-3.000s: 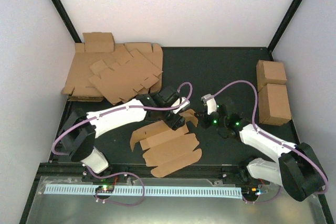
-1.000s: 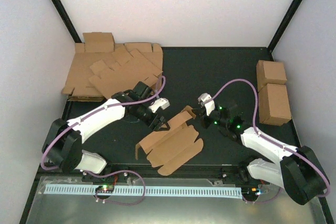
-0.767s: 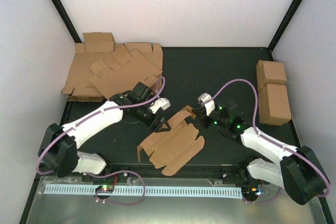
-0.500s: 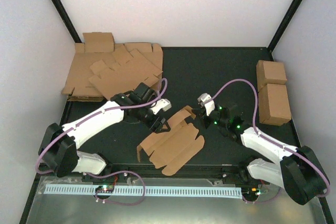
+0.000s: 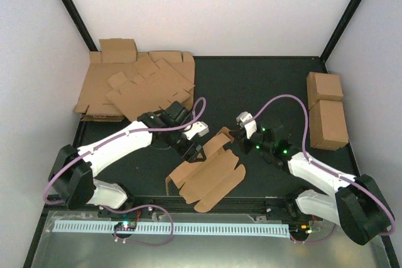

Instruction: Fold the paper box

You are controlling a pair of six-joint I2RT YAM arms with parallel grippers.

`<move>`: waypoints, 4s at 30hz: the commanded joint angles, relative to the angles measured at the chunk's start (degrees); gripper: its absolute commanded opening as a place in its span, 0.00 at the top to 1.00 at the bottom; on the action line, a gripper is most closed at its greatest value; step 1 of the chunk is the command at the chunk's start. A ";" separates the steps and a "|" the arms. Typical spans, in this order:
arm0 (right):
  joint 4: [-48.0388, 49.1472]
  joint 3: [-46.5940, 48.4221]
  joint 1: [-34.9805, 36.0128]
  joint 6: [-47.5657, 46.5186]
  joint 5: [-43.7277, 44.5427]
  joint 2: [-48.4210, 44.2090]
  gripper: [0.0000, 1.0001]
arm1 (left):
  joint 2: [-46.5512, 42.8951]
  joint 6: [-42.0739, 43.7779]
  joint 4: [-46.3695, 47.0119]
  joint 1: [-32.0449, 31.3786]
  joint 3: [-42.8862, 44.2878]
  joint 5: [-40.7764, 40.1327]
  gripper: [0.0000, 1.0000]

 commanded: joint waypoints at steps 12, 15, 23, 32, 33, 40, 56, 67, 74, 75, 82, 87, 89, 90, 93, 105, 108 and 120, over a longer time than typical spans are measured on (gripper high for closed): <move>1.12 0.55 0.76 0.31 1.43 -0.23 0.97 | 1.50 -3.23 -0.15 -2.25 2.70 -1.93 0.19; -0.73 1.41 0.77 2.11 3.30 -0.13 0.90 | 1.80 -4.08 0.51 -2.33 2.24 -2.98 0.22; -1.13 0.97 0.81 8.60 5.27 -1.25 0.60 | 2.06 -5.52 2.92 -3.12 0.53 -4.31 0.26; -12.12 3.92 0.78 15.62 8.74 -8.33 0.37 | 2.38 -5.85 3.36 -3.47 0.26 -4.58 0.30; -13.80 4.29 0.80 16.87 9.09 -9.01 0.33 | 2.38 -5.88 3.34 -3.48 0.23 -4.64 0.30; -16.54 3.72 0.76 34.15 2.40 -12.34 0.26 | 2.60 -5.84 3.53 -3.66 0.31 -4.82 0.30; 4.39 -7.80 1.19 60.30 -8.98 -14.28 0.26 | 2.98 -6.21 4.26 -4.01 0.22 -5.00 0.31; 17.08 -12.18 4.88 66.21 -8.00 -8.83 0.30 | 3.28 -6.38 4.39 -4.36 0.17 -5.11 0.31; 23.51 -12.65 6.81 68.98 -7.63 -4.75 0.39 | 3.60 -6.38 4.67 -4.54 0.22 -5.02 0.31; 24.23 -12.58 7.27 69.33 -7.56 -4.11 0.40 | 3.57 -6.47 4.62 -4.60 0.22 -5.04 0.31; 25.51 -12.46 9.48 71.18 -6.39 -0.65 0.47 | 3.78 -6.45 4.56 -4.71 0.22 -5.17 0.31; 26.60 -12.74 9.88 71.92 -6.18 1.09 0.53 | 3.85 -6.50 4.74 -4.77 0.09 -5.18 0.31; 27.72 -12.74 10.00 72.24 -6.45 2.47 0.59 | 3.88 -6.48 4.80 -4.87 0.10 -5.21 0.31; 28.29 -12.78 10.05 72.47 -6.62 3.03 0.61 | 3.88 -6.45 4.75 -4.81 0.10 -5.22 0.31; 30.39 -12.81 10.11 73.13 -7.19 4.81 0.66 | 3.97 -6.48 4.79 -4.80 0.15 -5.30 0.31; 36.02 -12.98 10.18 74.94 -7.62 9.00 0.83 | 4.39 -6.22 4.64 -4.80 0.01 -5.58 0.31; 36.54 -13.23 10.20 75.06 -7.58 9.64 0.86 | 4.26 -6.23 4.69 -4.82 0.05 -5.78 0.30; 37.47 -13.54 10.21 74.90 -7.56 10.85 0.89 | 2.32 -7.64 2.88 -5.97 2.49 -7.95 0.16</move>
